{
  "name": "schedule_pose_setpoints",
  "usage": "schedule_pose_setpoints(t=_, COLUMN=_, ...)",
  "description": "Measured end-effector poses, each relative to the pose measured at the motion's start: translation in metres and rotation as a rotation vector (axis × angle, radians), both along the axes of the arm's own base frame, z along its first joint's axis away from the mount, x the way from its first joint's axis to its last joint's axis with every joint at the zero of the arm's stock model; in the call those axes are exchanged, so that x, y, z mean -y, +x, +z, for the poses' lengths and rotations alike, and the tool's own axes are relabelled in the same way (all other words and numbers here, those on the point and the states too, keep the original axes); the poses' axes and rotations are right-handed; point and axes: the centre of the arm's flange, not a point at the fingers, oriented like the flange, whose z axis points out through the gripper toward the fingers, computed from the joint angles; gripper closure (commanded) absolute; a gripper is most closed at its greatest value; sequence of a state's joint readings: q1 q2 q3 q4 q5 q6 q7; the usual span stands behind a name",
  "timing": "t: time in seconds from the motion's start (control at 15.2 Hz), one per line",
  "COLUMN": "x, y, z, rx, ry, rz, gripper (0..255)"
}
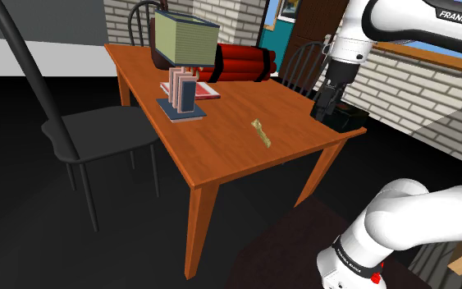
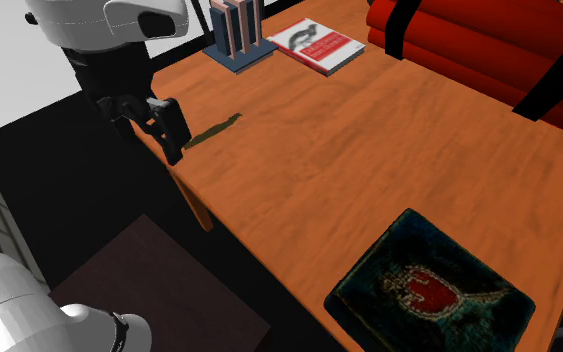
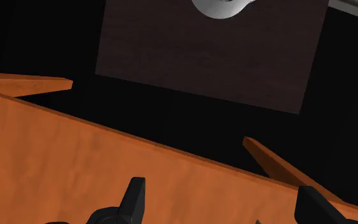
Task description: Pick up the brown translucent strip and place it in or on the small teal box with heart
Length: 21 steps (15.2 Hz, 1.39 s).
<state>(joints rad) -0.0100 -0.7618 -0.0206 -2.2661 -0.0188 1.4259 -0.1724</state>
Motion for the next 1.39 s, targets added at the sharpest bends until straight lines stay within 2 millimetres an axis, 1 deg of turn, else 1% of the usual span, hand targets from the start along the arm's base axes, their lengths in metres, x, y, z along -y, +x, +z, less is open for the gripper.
schedule_pose_setpoints(t=0.13, x=-0.003, y=0.003, z=-0.003, rx=0.002, ry=0.002, rz=-0.011, gripper=0)
schedule_pose_setpoints(t=0.2, x=-0.008, y=0.007, z=-0.010, rx=0.006, ry=0.005, rz=-0.030, gripper=0)
schedule_pose_setpoints(t=0.26, x=-0.012, y=0.016, z=-0.011, rx=0.011, ry=0.009, rz=-0.052, gripper=0)
schedule_pose_setpoints(t=0.4, x=-0.023, y=0.036, z=-0.026, rx=0.020, ry=0.017, rz=-0.101, gripper=0)
schedule_pose_setpoints(t=0.46, x=-0.025, y=0.042, z=-0.032, rx=0.025, ry=0.021, rz=-0.127, gripper=0)
schedule_pose_setpoints(t=0.53, x=-0.029, y=0.049, z=-0.042, rx=0.029, ry=0.026, rz=-0.152, gripper=0)
schedule_pose_setpoints(t=0.59, x=-0.036, y=0.061, z=-0.048, rx=0.036, ry=0.030, rz=-0.178, gripper=0)
schedule_pose_setpoints(t=0.73, x=-0.042, y=0.079, z=-0.057, rx=0.047, ry=0.040, rz=-0.230, gripper=0)
schedule_pose_setpoints(t=0.92, x=-0.053, y=0.107, z=-0.079, rx=0.062, ry=0.053, rz=-0.308, gripper=0)
schedule_pose_setpoints(t=1.06, x=-0.057, y=0.125, z=-0.091, rx=0.070, ry=0.060, rz=-0.345, gripper=0)
schedule_pose_setpoints(t=1.39, x=-0.059, y=0.129, z=-0.114, rx=0.074, ry=0.062, rz=-0.357, gripper=0)
